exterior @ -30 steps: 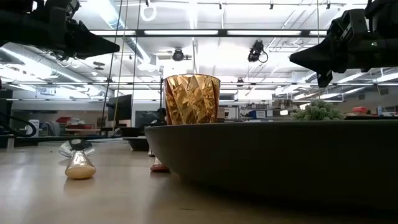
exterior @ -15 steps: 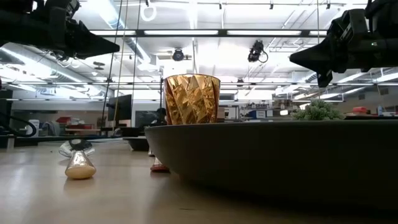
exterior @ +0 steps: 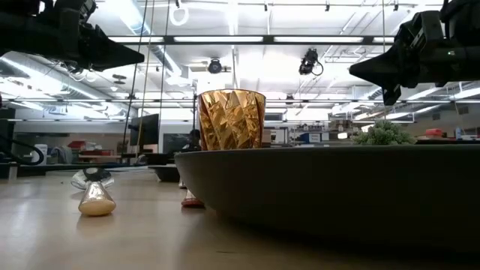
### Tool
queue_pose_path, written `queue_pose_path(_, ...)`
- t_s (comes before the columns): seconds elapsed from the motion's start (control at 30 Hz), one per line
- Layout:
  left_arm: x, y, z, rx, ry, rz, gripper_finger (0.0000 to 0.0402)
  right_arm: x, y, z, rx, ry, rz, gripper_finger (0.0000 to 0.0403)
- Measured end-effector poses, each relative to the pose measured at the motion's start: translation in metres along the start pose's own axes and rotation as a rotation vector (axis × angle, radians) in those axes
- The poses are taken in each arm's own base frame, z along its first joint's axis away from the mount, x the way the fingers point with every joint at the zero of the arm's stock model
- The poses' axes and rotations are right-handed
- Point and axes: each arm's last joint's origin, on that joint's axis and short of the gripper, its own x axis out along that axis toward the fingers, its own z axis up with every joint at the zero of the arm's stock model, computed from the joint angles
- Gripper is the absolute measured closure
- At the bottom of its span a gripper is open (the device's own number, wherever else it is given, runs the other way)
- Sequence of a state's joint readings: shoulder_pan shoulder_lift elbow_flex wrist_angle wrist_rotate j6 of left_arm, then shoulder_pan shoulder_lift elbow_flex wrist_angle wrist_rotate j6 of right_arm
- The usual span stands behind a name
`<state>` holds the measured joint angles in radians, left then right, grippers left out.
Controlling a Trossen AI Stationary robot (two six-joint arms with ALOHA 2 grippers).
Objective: Pick and place plate/cup/fork/spoon on tray
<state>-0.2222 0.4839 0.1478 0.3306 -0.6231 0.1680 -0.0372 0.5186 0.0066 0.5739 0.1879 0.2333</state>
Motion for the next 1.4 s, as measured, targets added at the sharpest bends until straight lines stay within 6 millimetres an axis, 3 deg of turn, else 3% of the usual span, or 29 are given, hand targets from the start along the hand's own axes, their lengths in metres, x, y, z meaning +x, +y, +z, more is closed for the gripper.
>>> queue_pose_path(0.1, 0.000, 0.000, 0.001, -0.017, -0.006, 0.001, 0.0351, 0.000, 0.000, 0.000, 0.000, 0.000, 0.000, 0.0380)
queue_pose_path(0.27, 0.000, 0.001, 0.007, -0.248, -0.068, 0.004, 0.0351, 0.000, 0.000, 0.000, 0.000, 0.000, 0.000, 0.0380)
queue_pose_path(0.4, 0.000, 0.001, 0.010, -0.331, -0.092, -0.021, 0.0351, 0.000, 0.000, 0.000, 0.000, 0.000, 0.000, 0.0380)
queue_pose_path(0.6, 0.007, -0.013, 0.013, -0.347, -0.127, -0.369, 0.0351, 0.000, 0.000, 0.000, 0.000, 0.000, 0.000, 0.0380)
queue_pose_path(0.77, 0.021, -0.025, -0.003, -0.398, 0.006, -0.392, 0.0351, 0.000, 0.000, 0.000, 0.000, 0.000, 0.000, 0.0380)
queue_pose_path(0.97, 0.034, -0.037, -0.022, -0.327, 0.143, -0.364, 0.0351, 0.000, 0.000, 0.000, 0.000, 0.001, 0.000, 0.0380)
queue_pose_path(1.2, 0.059, -0.051, -0.008, -0.332, 0.269, -0.381, 0.0339, 0.000, 0.000, 0.000, 0.000, 0.000, 0.000, 0.0380)
queue_pose_path(1.4, 0.086, -0.066, 0.018, -0.264, 0.449, -0.384, 0.0262, 0.000, 0.000, 0.000, 0.000, 0.000, 0.000, 0.0380)
